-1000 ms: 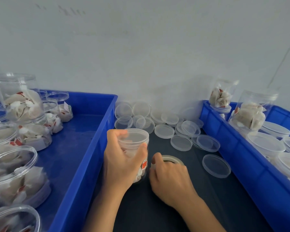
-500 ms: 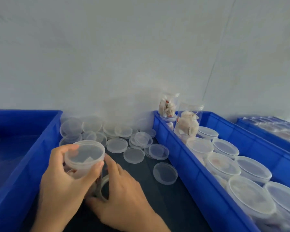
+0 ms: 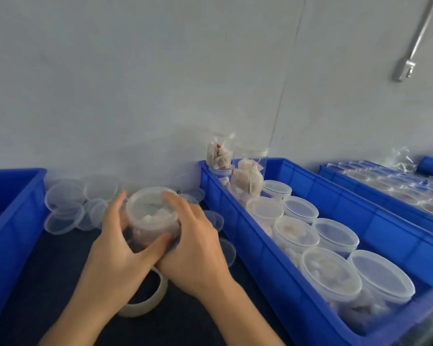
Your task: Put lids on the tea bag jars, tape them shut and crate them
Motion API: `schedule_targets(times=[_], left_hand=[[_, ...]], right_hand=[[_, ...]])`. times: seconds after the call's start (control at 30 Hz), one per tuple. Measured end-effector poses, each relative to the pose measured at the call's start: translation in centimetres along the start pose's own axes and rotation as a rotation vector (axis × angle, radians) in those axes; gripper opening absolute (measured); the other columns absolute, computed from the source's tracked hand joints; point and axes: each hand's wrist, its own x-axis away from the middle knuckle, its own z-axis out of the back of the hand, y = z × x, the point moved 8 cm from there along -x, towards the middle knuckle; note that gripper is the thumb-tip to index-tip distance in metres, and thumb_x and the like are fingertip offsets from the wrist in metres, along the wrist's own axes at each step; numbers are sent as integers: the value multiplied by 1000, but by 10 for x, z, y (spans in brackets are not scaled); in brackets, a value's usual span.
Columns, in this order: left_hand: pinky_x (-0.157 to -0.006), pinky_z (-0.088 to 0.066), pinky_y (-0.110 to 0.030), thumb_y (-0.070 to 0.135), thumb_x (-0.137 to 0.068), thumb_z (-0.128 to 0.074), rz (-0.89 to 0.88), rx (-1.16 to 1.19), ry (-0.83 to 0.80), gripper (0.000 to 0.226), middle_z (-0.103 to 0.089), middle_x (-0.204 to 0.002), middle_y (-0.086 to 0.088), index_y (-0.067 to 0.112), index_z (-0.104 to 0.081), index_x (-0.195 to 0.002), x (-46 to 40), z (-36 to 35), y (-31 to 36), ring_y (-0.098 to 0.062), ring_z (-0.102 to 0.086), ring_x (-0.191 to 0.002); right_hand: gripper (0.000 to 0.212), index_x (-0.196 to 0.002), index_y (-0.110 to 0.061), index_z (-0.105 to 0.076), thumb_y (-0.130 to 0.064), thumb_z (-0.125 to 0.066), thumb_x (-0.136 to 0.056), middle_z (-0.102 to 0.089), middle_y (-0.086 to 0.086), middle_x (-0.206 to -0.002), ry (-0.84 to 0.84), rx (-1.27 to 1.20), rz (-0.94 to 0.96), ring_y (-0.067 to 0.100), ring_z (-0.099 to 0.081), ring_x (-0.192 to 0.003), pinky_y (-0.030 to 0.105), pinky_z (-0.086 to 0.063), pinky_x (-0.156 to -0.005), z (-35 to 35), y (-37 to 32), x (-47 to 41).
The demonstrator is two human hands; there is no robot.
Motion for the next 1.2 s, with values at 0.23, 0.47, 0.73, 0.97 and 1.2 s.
schedule_targets(times=[0.23, 0.47, 0.73, 0.97, 1.2], left_hand=[[-66, -53, -8, 48, -60, -92, -1, 178, -122, 70, -73, -104, 31, 39, -57, -119, -51, -83, 56, 10, -71, -93], [-71, -58, -16, 47, -63, -87, 41, 199, -299, 59, -74, -103, 16, 44, -58, -114, -70, -180, 84, 5, -72, -88], [-63, -50, -8, 37, -86, -82, 66, 111, -326, 30, -70, -85, 28, 44, -57, -102, -81, -207, 81, 12, -67, -81], [-77, -46, -16, 41, -88, -71, 105, 136, -336, 50, -64, -117, 18, 34, -58, -135, -82, -207, 71, -1, -63, -105], [-70, -49, -2, 37, -96, -70, 59, 150, -374, 60, -64, -127, 20, 31, -50, -151, -75, -202, 66, 25, -59, -96]], right_hand=[[88, -144, -54, -35, -28, -79, -73, -56, -7, -128, 158, 152, -93, 11, -59, -108, 31, -53, -90, 103, 14, -30], [92, -143, -46, -34, -15, -83, -71, -60, 0, -124, 161, 201, -353, 23, -57, -108, 35, -47, -81, 184, 64, -29], [79, -148, -39, -36, -7, -67, -84, -59, 6, -125, 158, 126, -439, 28, -56, -114, 30, -45, -70, 196, 105, -37], [77, -155, -38, -30, -27, -70, -90, -53, -5, -118, 141, 103, -449, 21, -55, -111, 25, -43, -71, 194, 115, -42], [91, -163, -37, -11, -34, -70, -93, -54, 7, -141, 131, 121, -470, 27, -56, -122, 41, -48, -90, 188, 108, -35]])
